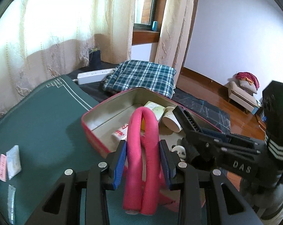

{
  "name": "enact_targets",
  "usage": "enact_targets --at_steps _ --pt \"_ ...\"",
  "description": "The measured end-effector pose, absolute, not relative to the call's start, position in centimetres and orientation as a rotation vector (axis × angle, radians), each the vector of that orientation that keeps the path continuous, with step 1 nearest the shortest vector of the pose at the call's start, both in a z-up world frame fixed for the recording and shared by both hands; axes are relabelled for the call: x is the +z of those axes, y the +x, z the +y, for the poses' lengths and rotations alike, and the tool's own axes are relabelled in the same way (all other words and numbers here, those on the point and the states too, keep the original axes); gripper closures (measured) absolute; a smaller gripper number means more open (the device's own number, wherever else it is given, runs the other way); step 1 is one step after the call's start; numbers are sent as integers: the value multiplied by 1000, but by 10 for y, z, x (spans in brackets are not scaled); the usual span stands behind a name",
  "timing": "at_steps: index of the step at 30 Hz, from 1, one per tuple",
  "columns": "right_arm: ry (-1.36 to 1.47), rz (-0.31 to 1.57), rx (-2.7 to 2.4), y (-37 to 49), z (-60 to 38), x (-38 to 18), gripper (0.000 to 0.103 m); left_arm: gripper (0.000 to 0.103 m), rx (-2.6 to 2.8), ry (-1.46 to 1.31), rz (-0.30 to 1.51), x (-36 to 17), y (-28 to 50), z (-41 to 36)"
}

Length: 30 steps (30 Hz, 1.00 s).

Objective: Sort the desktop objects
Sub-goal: 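Carry the foam curler and comb to the red box and release both inside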

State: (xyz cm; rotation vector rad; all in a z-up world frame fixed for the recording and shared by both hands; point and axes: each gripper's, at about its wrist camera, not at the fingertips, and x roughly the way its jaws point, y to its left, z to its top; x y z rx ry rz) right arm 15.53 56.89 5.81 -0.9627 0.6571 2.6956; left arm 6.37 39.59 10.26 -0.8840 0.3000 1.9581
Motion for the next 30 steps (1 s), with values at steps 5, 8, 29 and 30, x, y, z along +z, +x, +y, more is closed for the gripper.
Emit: enact_targets --at_steps 5,8,29,30 --pt "-958 676 2684 156 574 56 74 41 1940 -912 254 96 57 408" --pt "-961 694 2674 157 577 54 72 31 1933 -916 216 95 55 408" --pt "-929 705 2686 165 564 65 71 31 2053 -926 187 98 47 357" --pt "-926 704 2689 166 562 67 71 31 2062 -927 185 98 47 353"
